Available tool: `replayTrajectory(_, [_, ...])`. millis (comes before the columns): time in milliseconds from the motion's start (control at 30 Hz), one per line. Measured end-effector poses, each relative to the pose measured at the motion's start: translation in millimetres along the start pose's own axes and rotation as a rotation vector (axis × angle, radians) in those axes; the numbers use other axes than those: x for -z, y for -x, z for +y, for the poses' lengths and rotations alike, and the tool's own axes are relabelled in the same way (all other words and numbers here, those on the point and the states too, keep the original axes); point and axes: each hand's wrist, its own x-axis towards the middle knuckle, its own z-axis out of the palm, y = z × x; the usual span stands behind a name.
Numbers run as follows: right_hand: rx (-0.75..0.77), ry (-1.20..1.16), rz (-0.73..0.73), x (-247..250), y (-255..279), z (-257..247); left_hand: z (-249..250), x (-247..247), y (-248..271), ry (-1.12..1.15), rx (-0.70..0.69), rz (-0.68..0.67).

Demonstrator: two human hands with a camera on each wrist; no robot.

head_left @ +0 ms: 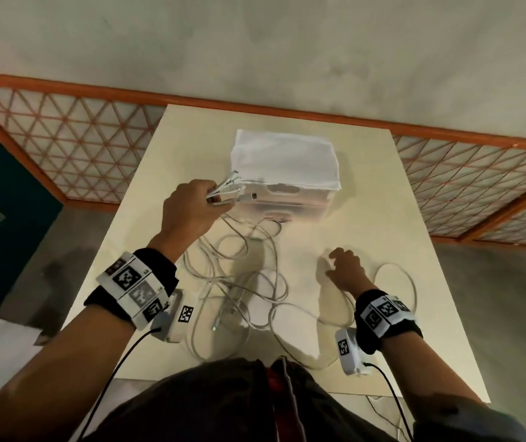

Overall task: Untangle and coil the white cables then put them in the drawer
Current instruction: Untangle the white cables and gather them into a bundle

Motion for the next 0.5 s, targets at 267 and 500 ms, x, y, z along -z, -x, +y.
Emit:
replayTrajectory(267, [-0.030, 0.061, 0.050, -15, 5, 26, -3, -12, -2, 0.206, 0.039, -0.170])
replayTrajectory(500, [0.266, -0.412, 0.267, 64, 33, -45, 26, -13, 7, 0.546, 0.039, -0.485])
